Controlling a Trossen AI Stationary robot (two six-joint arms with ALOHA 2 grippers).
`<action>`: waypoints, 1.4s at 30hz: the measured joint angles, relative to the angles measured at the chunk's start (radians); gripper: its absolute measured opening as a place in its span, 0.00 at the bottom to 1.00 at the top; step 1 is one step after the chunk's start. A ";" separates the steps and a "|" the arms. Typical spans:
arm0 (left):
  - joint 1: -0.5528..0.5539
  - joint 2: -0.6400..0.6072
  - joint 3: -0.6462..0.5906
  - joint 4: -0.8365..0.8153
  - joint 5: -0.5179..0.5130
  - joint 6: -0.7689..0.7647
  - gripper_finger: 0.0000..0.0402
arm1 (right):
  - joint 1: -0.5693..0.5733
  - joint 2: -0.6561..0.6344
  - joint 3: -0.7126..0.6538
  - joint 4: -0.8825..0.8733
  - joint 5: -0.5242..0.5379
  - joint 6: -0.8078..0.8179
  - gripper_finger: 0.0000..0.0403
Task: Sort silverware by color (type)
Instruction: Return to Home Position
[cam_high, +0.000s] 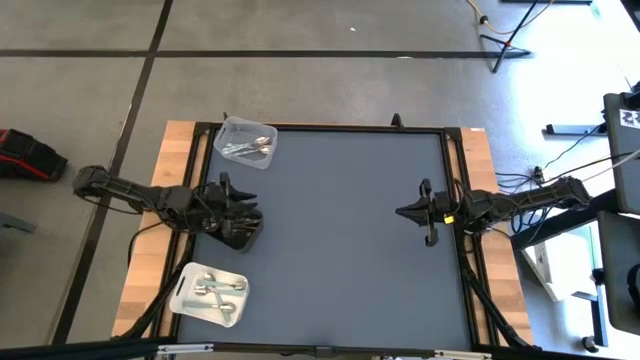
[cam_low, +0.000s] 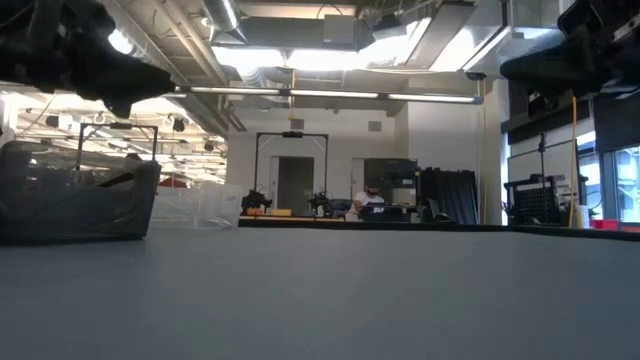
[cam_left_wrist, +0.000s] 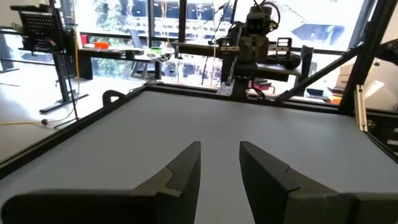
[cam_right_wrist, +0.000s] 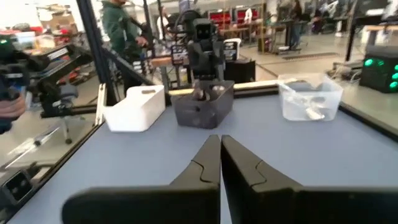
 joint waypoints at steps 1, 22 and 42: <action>-0.001 -0.015 -0.012 -0.002 0.000 0.000 0.26 | 0.000 -0.011 0.000 -0.016 -0.001 0.001 0.01; -0.011 -0.156 -0.067 -0.090 -0.005 0.057 0.26 | 0.000 -0.049 -0.083 -0.019 0.130 -0.002 0.01; -0.011 -0.156 -0.066 -0.090 -0.003 0.058 0.26 | 0.001 -0.231 -0.094 -0.182 -0.078 -0.114 0.01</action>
